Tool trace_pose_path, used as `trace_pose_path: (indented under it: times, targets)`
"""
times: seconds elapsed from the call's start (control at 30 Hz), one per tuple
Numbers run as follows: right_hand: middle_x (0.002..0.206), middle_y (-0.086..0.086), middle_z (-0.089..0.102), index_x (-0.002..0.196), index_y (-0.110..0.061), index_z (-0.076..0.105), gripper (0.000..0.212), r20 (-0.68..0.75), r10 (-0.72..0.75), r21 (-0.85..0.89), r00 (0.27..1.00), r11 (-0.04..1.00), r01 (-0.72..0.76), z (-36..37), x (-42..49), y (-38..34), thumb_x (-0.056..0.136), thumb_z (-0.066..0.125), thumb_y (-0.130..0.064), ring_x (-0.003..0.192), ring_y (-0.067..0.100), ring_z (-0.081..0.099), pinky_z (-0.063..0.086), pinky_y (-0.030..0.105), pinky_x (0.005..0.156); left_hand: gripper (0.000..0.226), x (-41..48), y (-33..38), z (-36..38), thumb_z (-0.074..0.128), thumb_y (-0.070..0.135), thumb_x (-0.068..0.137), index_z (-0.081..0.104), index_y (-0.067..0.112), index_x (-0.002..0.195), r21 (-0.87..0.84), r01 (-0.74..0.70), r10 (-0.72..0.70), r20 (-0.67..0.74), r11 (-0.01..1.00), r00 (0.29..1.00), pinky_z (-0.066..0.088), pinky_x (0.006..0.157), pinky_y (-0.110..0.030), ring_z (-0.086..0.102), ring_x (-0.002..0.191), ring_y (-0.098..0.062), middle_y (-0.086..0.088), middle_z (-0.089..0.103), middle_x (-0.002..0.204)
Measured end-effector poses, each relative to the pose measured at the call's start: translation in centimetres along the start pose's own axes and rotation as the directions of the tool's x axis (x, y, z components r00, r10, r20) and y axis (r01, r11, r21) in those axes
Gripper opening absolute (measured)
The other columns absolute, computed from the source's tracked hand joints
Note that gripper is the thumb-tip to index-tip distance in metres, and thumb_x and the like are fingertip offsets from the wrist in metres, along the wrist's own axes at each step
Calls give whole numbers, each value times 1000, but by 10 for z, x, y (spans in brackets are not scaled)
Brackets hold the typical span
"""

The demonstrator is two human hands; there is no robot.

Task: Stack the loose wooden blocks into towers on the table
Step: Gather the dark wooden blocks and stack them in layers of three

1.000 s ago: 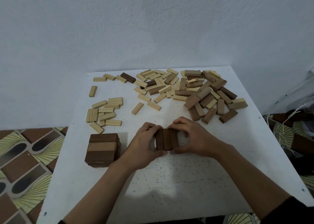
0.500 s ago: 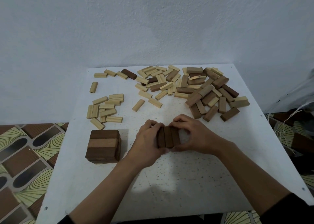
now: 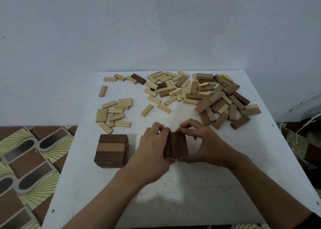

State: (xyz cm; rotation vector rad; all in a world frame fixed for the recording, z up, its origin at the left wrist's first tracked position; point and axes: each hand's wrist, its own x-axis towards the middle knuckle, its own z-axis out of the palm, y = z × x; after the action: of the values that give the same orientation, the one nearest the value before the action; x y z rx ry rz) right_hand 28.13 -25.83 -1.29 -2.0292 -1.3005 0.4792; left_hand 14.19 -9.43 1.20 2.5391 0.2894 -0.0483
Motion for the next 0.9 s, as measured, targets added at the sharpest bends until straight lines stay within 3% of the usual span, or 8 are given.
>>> trace_pose_path:
  times: [0.17, 0.3, 0.47, 0.6, 0.77, 0.9]
  targets:
    - [121, -16, 52, 126, -25, 64, 69, -56, -65, 21, 996, 998, 66, -2, 12, -36, 66, 89, -48, 115, 5, 47, 38, 6, 84, 62, -18, 2, -50, 79, 46, 80, 46, 31, 129, 99, -43, 43, 2, 994, 999, 43, 100, -32, 38, 114, -10, 13, 35, 123]
    - [117, -17, 51, 129, -23, 64, 74, -90, -98, -27, 991, 995, 96, 4, 31, -71, 66, 88, -54, 111, 4, 48, 42, 16, 87, 64, -29, -16, -98, 82, 57, 68, 53, 39, 122, 151, -79, 81, -6, 985, 997, 39, 97, -31, 41, 109, -5, 22, 44, 113]
    - [103, -10, 50, 120, -23, 67, 67, -106, -136, -106, 985, 987, 124, 26, 61, -112, 65, 86, -57, 96, 9, 47, 45, 26, 78, 67, -33, -56, -142, 72, 74, 53, 54, 46, 112, 184, -43, 32, 65, 982, 997, 29, 98, -41, 45, 110, 4, 27, 52, 109]
    - [102, -10, 49, 124, -23, 65, 72, -80, -114, -171, 990, 980, 99, 49, 79, -128, 64, 85, -59, 94, 7, 42, 38, 23, 76, 74, -42, -86, -148, 69, 74, 50, 53, 47, 117, 186, -23, 10, 74, 982, 997, 27, 100, -43, 42, 113, 7, 30, 51, 112]
    - [103, -10, 50, 121, -26, 65, 71, -37, -79, -224, 996, 972, 69, 66, 82, -133, 65, 78, -68, 94, 5, 40, 38, 29, 83, 71, -49, -111, -143, 85, 65, 59, 55, 44, 119, 118, -35, 23, 106, 992, 994, 28, 102, -41, 43, 114, 7, 30, 51, 115]
    - [105, -15, 50, 120, -34, 63, 67, -5, -57, -248, 998, 967, 54, 68, 81, -132, 66, 75, -71, 98, 2, 39, 36, 30, 89, 68, -51, -119, -134, 87, 60, 64, 55, 42, 121, 104, -43, 32, 98, 994, 995, 27, 103, -41, 42, 114, 8, 28, 51, 117]
